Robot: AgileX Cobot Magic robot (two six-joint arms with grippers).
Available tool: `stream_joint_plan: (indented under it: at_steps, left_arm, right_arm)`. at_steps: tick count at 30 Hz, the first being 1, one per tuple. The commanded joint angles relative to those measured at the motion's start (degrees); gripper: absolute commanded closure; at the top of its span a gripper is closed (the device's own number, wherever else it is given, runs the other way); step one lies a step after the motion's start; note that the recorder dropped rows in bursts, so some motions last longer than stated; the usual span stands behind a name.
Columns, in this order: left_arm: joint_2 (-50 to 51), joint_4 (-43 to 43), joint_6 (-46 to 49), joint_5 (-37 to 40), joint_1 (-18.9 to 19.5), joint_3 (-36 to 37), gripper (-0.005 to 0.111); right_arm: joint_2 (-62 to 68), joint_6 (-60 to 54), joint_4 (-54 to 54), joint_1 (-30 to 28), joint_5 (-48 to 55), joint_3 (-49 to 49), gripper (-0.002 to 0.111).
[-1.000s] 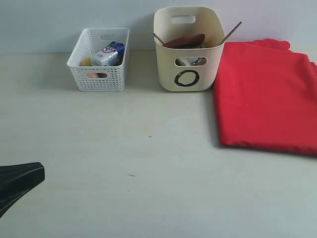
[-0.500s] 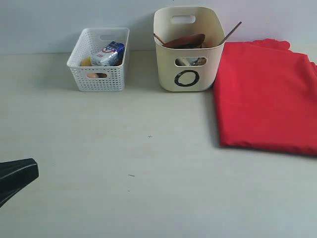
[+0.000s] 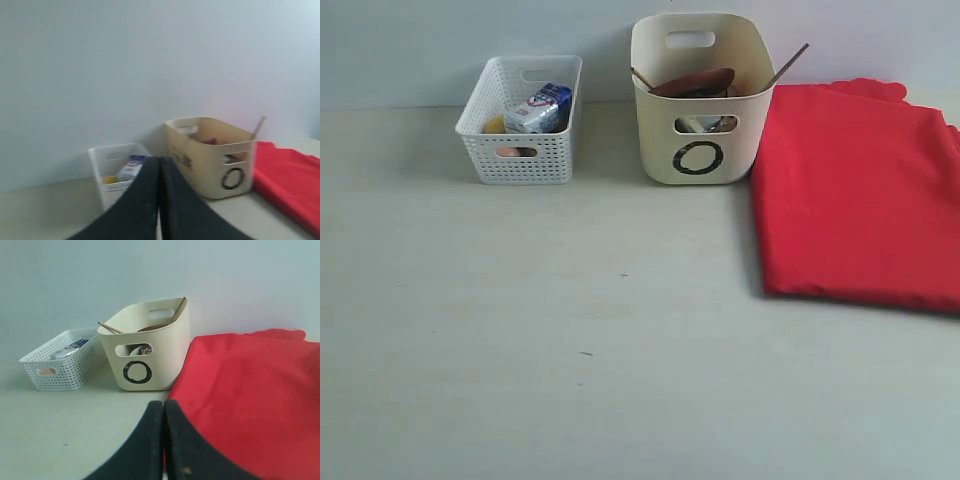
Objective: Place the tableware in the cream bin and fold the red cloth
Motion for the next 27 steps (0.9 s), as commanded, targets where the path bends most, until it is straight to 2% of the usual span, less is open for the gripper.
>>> stream_joint_plan:
  at_steps: [1, 3, 6, 20, 22, 23, 24, 27]
  left_arm:
    - [-1.1, 0.2, 0.1, 0.2, 12.6, 3.6, 0.106]
    - [-1.1, -0.9, 0.1, 0.2, 16.9, 4.5, 0.106]
    - [-1.1, -1.3, -0.7, 3.9, 20.2, 4.5, 0.106]
    - [-1.1, -0.4, -1.1, 8.3, 20.5, 4.5, 0.106]
    - [-1.1, -3.1, 4.2, 8.9, 20.5, 4.5, 0.106]
    - [-1.1, -9.2, 12.3, 9.1, 20.5, 4.5, 0.106]
    - [-1.1, -13.0, 16.1, 9.2, 20.5, 4.5, 0.106]
    - [-1.1, -14.1, 17.0, 9.6, 20.5, 4.5, 0.106]
  right_arm:
    - [-0.4, -0.1, -0.3, -0.4, -0.2, 0.3, 0.108]
    - [-0.4, -0.1, -0.3, -0.4, -0.2, 0.3, 0.108]
    - [-0.4, -0.1, -0.3, -0.4, -0.2, 0.3, 0.108]
    - [-0.4, -0.1, -0.3, -0.4, -0.2, 0.3, 0.108]
    - [-0.4, -0.1, -0.3, -0.4, -0.2, 0.3, 0.108]
    - [-0.4, -0.1, -0.3, -0.4, -0.2, 0.3, 0.108]
    - [-0.4, -0.1, -0.3, -0.4, -0.2, 0.3, 0.108]
    - [-0.4, -0.1, -0.3, -0.4, -0.2, 0.3, 0.108]
